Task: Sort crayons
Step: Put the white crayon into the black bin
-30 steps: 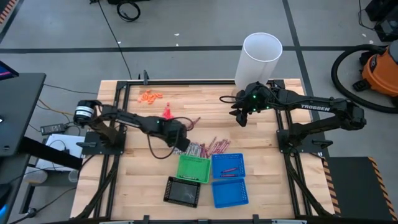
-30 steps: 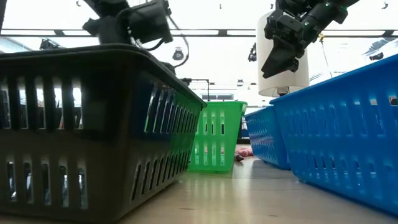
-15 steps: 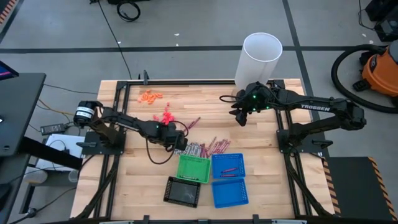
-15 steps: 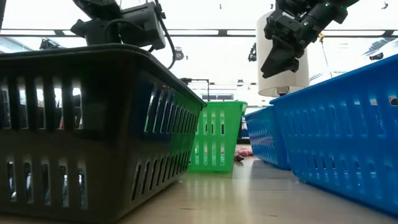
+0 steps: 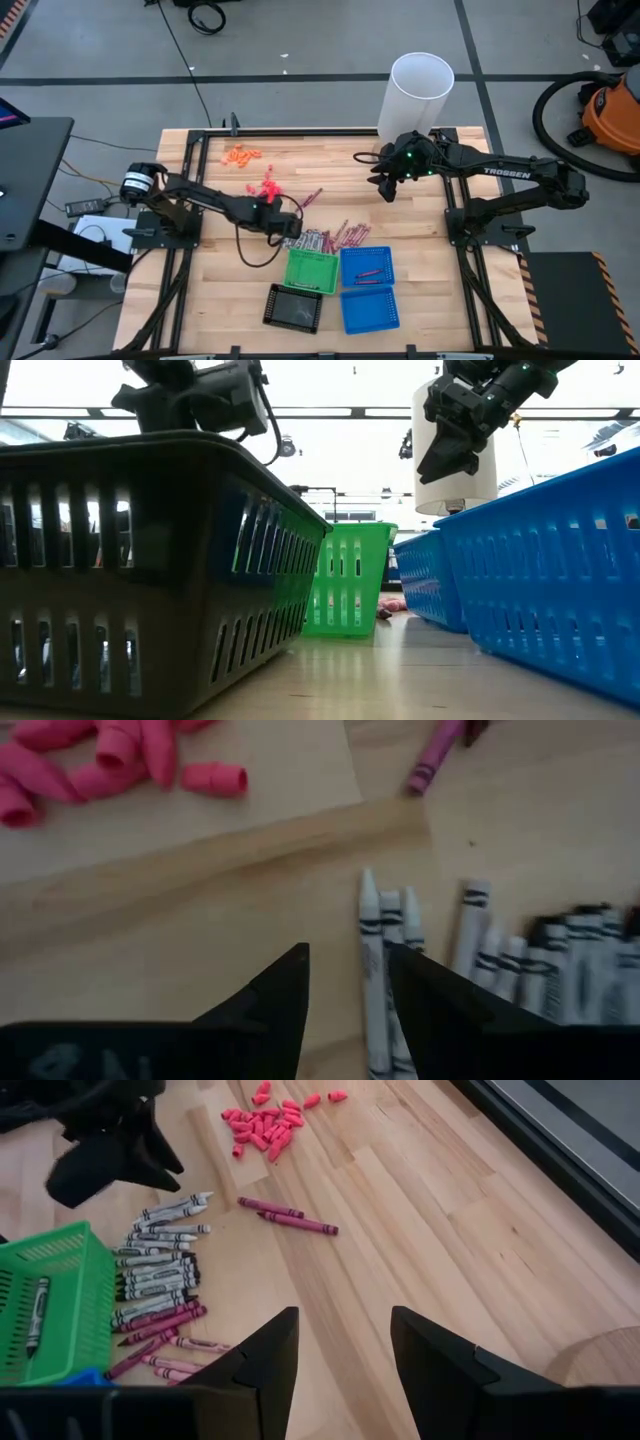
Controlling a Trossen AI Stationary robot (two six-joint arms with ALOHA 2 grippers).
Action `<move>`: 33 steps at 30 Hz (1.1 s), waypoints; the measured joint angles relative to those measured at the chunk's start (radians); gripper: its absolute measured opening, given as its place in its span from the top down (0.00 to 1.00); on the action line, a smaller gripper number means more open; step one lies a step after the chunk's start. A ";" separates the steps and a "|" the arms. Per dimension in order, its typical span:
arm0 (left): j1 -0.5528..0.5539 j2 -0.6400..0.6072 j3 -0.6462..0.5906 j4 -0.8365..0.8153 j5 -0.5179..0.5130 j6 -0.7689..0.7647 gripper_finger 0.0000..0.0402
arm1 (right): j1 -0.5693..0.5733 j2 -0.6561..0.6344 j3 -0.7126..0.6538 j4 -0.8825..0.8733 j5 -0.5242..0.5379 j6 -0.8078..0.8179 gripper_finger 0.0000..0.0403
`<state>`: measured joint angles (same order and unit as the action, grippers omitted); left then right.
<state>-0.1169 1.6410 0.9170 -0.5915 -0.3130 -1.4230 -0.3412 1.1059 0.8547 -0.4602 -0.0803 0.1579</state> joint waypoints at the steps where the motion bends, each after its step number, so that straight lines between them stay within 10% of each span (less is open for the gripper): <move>1: 0.000 0.003 0.000 -0.003 -0.009 0.004 0.63 | 0.000 0.000 0.000 0.006 0.000 -0.001 0.58; 33: -0.066 0.064 -0.001 -0.058 0.053 0.101 0.63 | 0.000 0.005 0.001 0.079 -0.004 -0.019 0.58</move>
<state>-0.1825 1.7046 0.9161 -0.6496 -0.2599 -1.3219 -0.3412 1.1107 0.8555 -0.3815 -0.0842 0.1387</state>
